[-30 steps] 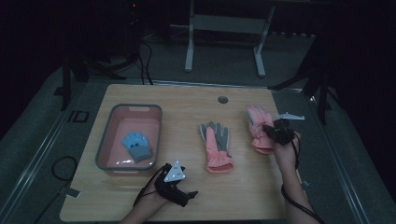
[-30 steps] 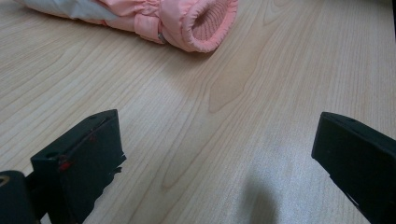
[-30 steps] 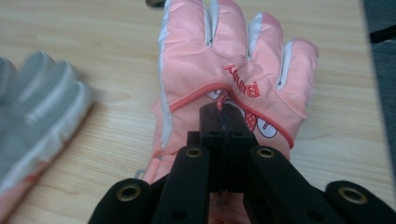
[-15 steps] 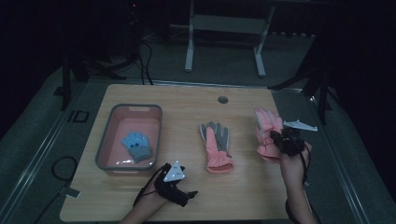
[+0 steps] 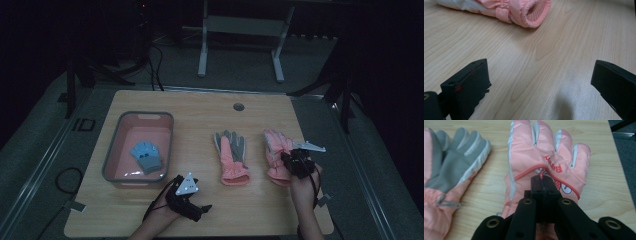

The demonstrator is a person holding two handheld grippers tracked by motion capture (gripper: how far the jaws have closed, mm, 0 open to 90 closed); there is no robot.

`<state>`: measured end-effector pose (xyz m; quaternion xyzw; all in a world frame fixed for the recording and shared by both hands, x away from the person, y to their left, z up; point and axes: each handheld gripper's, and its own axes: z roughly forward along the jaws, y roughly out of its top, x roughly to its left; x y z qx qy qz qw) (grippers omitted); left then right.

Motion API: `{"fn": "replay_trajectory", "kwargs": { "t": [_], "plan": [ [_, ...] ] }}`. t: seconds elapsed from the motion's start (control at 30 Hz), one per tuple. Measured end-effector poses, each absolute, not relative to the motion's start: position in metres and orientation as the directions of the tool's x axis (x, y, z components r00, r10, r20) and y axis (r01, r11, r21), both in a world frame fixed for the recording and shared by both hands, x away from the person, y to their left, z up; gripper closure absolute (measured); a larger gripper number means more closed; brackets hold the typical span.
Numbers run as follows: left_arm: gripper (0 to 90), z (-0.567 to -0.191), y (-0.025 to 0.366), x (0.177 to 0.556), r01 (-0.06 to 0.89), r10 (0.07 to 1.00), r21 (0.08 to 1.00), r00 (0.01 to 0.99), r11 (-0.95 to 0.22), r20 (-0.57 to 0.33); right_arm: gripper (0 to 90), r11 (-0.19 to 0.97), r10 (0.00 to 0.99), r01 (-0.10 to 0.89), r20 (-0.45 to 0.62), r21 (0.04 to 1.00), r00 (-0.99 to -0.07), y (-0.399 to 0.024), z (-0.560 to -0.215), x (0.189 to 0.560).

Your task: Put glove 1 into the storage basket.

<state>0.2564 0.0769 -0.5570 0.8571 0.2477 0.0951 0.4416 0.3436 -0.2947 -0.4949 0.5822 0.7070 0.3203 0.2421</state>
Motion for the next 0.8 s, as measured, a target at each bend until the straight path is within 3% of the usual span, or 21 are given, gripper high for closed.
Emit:
{"fn": "replay_trajectory", "kwargs": {
  "t": [0.3, 0.5, 0.7, 0.8],
  "plan": [
    [2.1, -0.557, 0.077, 0.256, 0.343, 0.507, 0.803, 0.860, -0.487, -0.060, 87.4, 0.119, 0.981, 0.705, 0.026, 0.699, -0.192, -0.290, -0.522, 0.356],
    [2.1, -0.558, 0.076, 0.256, 0.342, 0.504, 0.802, 0.861, -0.490, -0.059, 82.4, 0.151, 0.972, 0.705, 0.025, 0.692, -0.233, -0.293, -0.522, 0.357],
    [2.1, -0.558, 0.076, 0.256, 0.342, 0.505, 0.802, 0.861, -0.489, -0.060, 73.0, 0.200, 0.954, 0.685, 0.022, 0.701, -0.300, -0.303, -0.510, 0.356],
    [2.1, -0.557, 0.076, 0.256, 0.342, 0.504, 0.803, 0.862, -0.489, -0.059, 67.8, 0.292, 0.915, 0.647, -0.008, 0.704, -0.404, -0.315, -0.498, 0.359]
  ]
}}
